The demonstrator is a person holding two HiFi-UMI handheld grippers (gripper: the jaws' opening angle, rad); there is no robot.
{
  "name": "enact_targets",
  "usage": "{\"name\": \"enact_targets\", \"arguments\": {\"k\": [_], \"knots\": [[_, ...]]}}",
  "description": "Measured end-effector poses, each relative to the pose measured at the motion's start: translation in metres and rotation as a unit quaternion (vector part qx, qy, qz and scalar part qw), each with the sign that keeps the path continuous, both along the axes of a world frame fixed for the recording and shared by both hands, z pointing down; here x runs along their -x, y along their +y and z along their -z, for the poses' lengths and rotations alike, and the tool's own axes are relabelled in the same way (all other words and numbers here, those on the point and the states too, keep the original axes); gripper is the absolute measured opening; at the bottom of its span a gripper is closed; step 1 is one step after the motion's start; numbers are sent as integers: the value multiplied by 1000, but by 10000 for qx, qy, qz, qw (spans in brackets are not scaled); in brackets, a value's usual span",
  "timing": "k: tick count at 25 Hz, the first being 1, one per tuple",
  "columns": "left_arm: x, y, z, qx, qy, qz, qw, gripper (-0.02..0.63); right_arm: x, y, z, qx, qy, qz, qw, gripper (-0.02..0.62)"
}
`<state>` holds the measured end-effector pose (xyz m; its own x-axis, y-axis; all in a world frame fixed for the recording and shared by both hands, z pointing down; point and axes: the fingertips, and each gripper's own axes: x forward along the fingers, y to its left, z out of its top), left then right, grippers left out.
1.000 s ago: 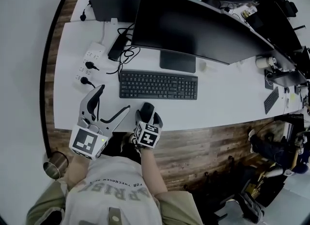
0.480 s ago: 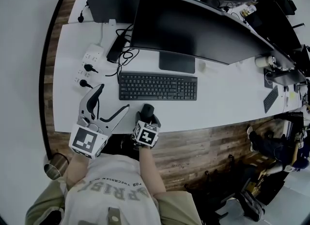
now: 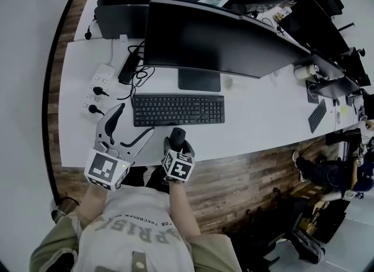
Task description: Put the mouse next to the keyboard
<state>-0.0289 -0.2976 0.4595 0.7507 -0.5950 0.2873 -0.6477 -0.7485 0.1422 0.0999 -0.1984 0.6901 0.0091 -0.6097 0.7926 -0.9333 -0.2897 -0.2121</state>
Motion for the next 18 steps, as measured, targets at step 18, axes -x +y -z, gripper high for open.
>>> {"name": "enact_targets", "arguments": {"k": [18], "knots": [[-144,15,10,-260,-16,-50,9996,385,-183,1,46,-690,194,-294,9970,307]]}}
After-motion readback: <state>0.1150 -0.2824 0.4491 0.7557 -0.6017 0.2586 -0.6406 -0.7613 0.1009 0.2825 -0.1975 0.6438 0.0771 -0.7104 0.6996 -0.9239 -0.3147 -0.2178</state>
